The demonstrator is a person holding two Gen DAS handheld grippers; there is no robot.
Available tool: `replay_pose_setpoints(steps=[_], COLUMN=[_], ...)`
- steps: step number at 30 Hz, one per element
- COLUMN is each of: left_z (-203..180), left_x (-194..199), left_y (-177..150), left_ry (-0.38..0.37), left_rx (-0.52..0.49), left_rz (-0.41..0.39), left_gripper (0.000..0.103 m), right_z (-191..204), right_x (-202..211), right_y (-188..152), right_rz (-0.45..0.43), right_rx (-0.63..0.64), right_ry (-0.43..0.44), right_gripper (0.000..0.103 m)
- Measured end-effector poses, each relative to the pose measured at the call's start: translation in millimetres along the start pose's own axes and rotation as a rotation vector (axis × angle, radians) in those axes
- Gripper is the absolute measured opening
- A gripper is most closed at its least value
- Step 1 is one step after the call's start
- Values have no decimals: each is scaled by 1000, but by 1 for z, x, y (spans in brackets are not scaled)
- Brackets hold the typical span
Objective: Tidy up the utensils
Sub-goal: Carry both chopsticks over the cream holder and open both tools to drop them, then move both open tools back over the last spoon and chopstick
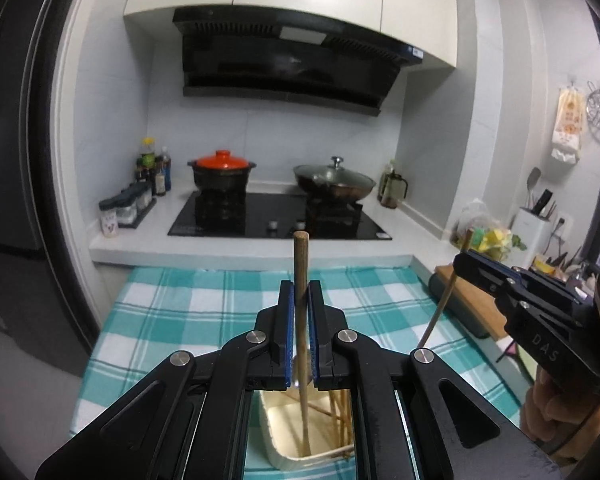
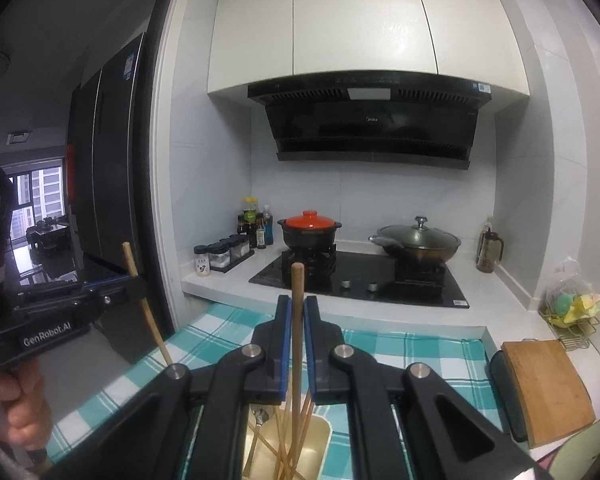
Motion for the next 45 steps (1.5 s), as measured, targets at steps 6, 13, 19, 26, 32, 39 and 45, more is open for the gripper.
replay_pose_setpoints(steps=[6, 13, 19, 26, 32, 39, 45], left_z=[6, 8, 25, 43, 39, -12, -53], left_x=[-59, -93, -50, 68, 114, 121, 98], left_y=[-54, -82, -75, -146, -293, -385, -359], left_ry=[20, 44, 86, 74, 83, 29, 18], left_rx=[-6, -7, -39, -218, -157, -44, -91], left_rz=[161, 279, 291, 310, 448, 605, 534], left_gripper=[5, 7, 38, 74, 75, 75, 75], right_z=[-26, -53, -50, -26, -2, 17, 14], right_x=[-66, -105, -96, 19, 121, 187, 201], right_y=[-64, -117, -103, -87, -186, -348, -383], right_rz=[188, 343, 368, 339, 400, 497, 557], right_rx=[-100, -183, -176, -104, 9, -182, -263], right_ry=[10, 5, -12, 53, -11, -139, -104], right_gripper=[6, 8, 8, 38, 38, 38, 37])
Point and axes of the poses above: each gripper's, at about its wrist camera, not at the fingertips, and x roughly against the way its jaws point, z to its left, y to its top, the point moved 9 cm from there along -x, roughly the way its jaws point, and after that the axes turned 6 degrees about y, right-handed, at the moved point
